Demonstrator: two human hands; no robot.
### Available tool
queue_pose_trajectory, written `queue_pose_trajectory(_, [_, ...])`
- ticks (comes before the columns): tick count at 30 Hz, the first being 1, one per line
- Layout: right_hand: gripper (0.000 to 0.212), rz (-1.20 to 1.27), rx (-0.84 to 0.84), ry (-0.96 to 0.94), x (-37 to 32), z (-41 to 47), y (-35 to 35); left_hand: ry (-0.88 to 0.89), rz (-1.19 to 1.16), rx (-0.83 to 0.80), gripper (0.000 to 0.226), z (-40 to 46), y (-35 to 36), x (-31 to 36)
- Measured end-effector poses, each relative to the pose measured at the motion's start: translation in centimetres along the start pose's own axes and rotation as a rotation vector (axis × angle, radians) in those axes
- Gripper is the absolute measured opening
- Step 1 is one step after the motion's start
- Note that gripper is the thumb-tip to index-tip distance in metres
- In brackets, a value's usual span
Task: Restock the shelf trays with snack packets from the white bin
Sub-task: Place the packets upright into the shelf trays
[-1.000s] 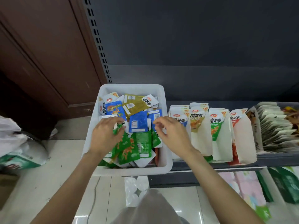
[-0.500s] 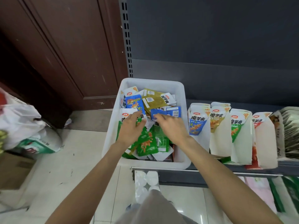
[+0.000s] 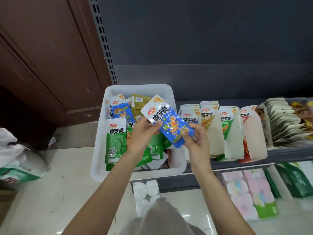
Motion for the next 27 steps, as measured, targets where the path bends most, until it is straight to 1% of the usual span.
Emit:
queue_pose_trajectory(3, [0.026, -0.322, -0.015, -0.201, -2.2, 0.5, -1.5, 0.168, 0.234, -0.071, 0.023, 1.1, 3.2, 2.5])
queue_pose_trajectory(6, [0.040, -0.548, 0.029, -0.366, -5.4, 1.4, -2.9, 0.315, 0.468, -0.163, 0.027, 2.3, 7.0, 4.0])
queue_pose_trajectory(8, [0.045, -0.642, 0.031, -0.405, -6.6, 2.6, -3.6, 0.398, 0.652, -0.169, 0.029, 3.0, 9.1, 4.3])
queue_pose_trajectory(10, [0.049, -0.706, 0.014, -0.390, -6.9, 4.2, -3.9, 0.446, 0.774, -0.149, 0.031, 3.6, 10.3, 4.3])
queue_pose_trajectory(12, [0.052, -0.794, -0.007, -0.363, -6.6, 5.7, -4.1, 0.452, 0.811, -0.147, 0.032, 4.3, 10.8, 3.7])
queue_pose_trajectory(14, [0.048, -0.934, -0.046, -0.345, -5.7, 6.9, -4.0, 0.465, 0.867, -0.152, 0.033, 4.8, 10.9, 3.0])
queue_pose_trajectory(17, [0.024, -1.128, -0.116, -0.368, -4.2, 8.0, -3.4, 0.458, 0.957, -0.141, 0.028, 5.3, 10.5, 2.0])
queue_pose_trajectory(18, [0.021, -1.158, -0.124, -0.385, -4.0, 8.2, -3.3, 0.462, 0.980, -0.129, 0.024, 5.4, 10.4, 1.8])
queue_pose_trajectory(21, [0.013, -1.136, -0.129, -0.410, -4.1, 8.9, -2.9, 0.501, 0.988, -0.069, 0.013, 5.5, 9.8, 1.8])
queue_pose_trajectory(23, [0.011, -1.105, -0.150, -0.432, -4.5, 9.1, -2.3, 0.512, 0.956, -0.081, 0.004, 5.7, 9.9, 1.8])
queue_pose_trajectory(25, [0.009, -1.144, -0.171, -0.463, -4.6, 9.2, -1.5, 0.530, 0.957, -0.107, 0.004, 5.9, 10.2, 1.9])
queue_pose_trajectory(27, [0.009, -1.186, -0.164, -0.488, -4.7, 9.4, -1.0, 0.570, 1.013, -0.088, 0.007, 6.1, 10.3, 2.2])
Point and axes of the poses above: each hand's wrist, its own z-axis towards the middle knuckle, its own y-axis out of the palm, x = y × z, the point moved 10 cm from there along z, towards the middle knuckle, and after that the axes turned 4 degrees about z, right-handed, at the moved point
